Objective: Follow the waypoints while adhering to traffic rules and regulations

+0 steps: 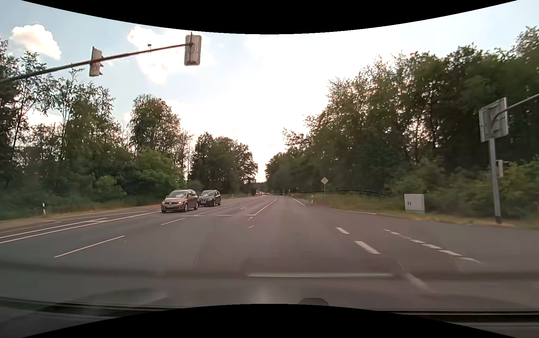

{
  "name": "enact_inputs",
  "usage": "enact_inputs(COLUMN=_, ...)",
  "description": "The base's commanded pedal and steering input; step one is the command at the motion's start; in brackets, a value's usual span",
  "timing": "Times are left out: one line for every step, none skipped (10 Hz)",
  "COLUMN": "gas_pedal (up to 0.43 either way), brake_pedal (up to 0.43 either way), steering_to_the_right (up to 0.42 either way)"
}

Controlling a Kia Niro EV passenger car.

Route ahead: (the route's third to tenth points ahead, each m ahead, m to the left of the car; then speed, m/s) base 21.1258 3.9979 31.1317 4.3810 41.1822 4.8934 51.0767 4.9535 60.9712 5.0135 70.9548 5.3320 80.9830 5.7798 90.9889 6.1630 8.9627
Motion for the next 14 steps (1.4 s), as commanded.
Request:
enact_inputs(gas_pedal=0.370, brake_pedal=0.000, steering_to_the_right=0.000)
enact_inputs(gas_pedal=0.370, brake_pedal=0.000, steering_to_the_right=-0.002)
enact_inputs(gas_pedal=0.370, brake_pedal=0.000, steering_to_the_right=-0.003)
enact_inputs(gas_pedal=0.370, brake_pedal=0.000, steering_to_the_right=-0.003)
enact_inputs(gas_pedal=0.370, brake_pedal=0.000, steering_to_the_right=-0.003)
enact_inputs(gas_pedal=0.370, brake_pedal=0.000, steering_to_the_right=-0.004)
enact_inputs(gas_pedal=0.370, brake_pedal=0.000, steering_to_the_right=-0.005)
enact_inputs(gas_pedal=0.370, brake_pedal=0.000, steering_to_the_right=-0.009)
enact_inputs(gas_pedal=0.370, brake_pedal=0.000, steering_to_the_right=-0.012)
enact_inputs(gas_pedal=0.370, brake_pedal=0.000, steering_to_the_right=-0.012)
enact_inputs(gas_pedal=0.370, brake_pedal=0.000, steering_to_the_right=-0.011)
enact_inputs(gas_pedal=0.370, brake_pedal=0.000, steering_to_the_right=-0.011)
enact_inputs(gas_pedal=0.370, brake_pedal=0.000, steering_to_the_right=-0.010)
enact_inputs(gas_pedal=0.370, brake_pedal=0.000, steering_to_the_right=-0.008)
